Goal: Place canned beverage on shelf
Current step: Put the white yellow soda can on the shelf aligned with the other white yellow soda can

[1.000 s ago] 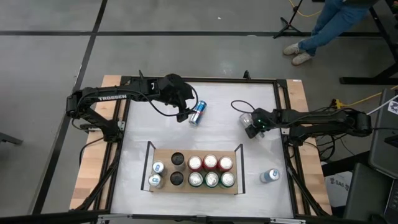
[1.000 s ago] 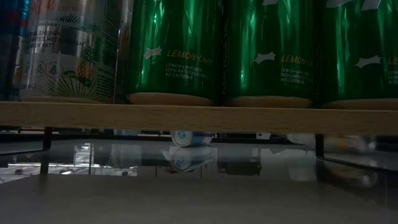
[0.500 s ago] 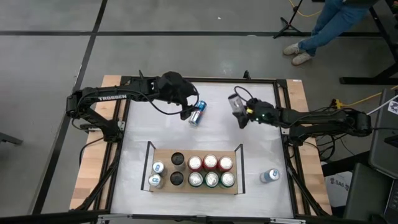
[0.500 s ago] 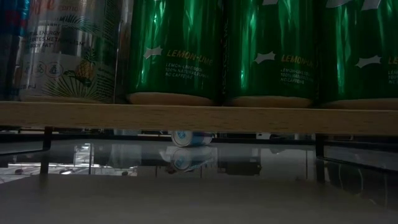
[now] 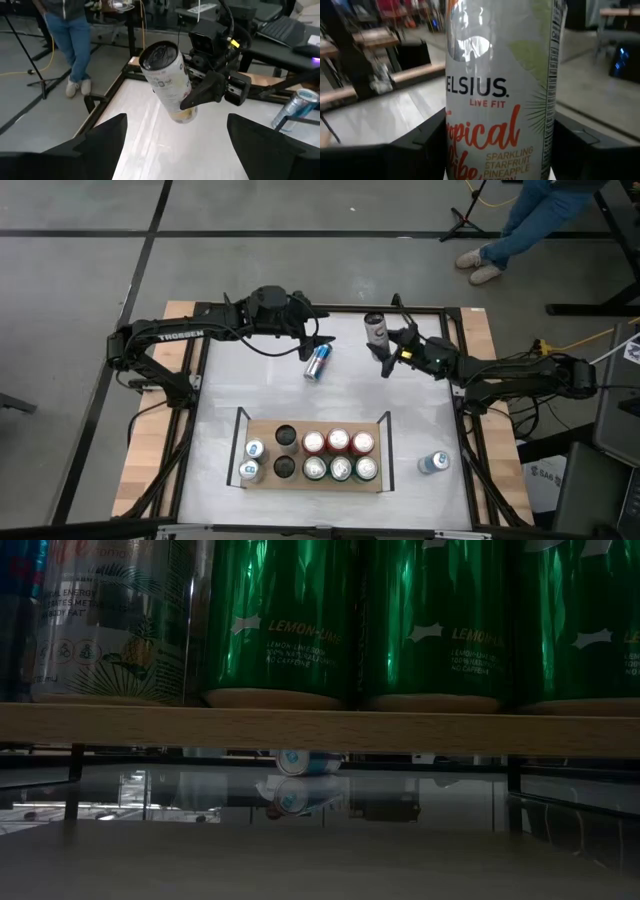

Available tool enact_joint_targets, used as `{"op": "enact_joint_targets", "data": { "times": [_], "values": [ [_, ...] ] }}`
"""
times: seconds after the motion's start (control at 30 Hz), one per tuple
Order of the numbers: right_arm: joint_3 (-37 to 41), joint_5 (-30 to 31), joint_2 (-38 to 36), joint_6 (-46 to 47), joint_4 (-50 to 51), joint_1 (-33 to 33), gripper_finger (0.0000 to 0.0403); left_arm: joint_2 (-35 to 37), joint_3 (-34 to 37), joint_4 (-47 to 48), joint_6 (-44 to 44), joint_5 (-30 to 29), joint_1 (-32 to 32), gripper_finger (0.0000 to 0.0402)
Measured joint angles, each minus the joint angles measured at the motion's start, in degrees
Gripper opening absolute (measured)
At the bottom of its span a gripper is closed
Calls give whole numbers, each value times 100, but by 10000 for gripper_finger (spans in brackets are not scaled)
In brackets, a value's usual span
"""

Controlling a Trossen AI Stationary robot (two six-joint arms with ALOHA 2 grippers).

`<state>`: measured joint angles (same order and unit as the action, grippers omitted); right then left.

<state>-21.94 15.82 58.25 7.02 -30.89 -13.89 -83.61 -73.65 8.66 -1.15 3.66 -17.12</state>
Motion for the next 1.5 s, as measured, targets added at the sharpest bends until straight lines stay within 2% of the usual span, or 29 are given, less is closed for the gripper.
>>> {"op": "enact_joint_targets", "data": {
  "times": [0.23, 0.37, 0.6, 0.83, 1.07, 1.3, 1.5],
  "values": [
    [-10, -373, 710, -9, -1646, 0, 250, -229, -2, -407, -319, 11, 22, 337],
    [-91, -504, 1232, -10, -2184, 4, 250, -437, 0, -595, -473, 17, 22, 337],
    [-608, -647, 1983, -292, -2260, 4, 250, -729, 0, -939, -627, -230, 22, 337],
    [-1084, -610, 2411, -432, -2259, 4, 250, -752, 0, -1058, -627, -866, 22, 337],
    [-1557, -183, 2814, -442, -2276, 2, 250, -752, 0, -1473, -623, -986, 13, 337],
    [-1933, -88, 3156, -442, -2222, 4, 250, -752, 0, -1656, -623, -1626, 22, 337],
    [-2092, 68, 3278, -442, -2265, 6, 250, -752, 0, -1650, -622, -1668, 22, 337]
  ]
}}
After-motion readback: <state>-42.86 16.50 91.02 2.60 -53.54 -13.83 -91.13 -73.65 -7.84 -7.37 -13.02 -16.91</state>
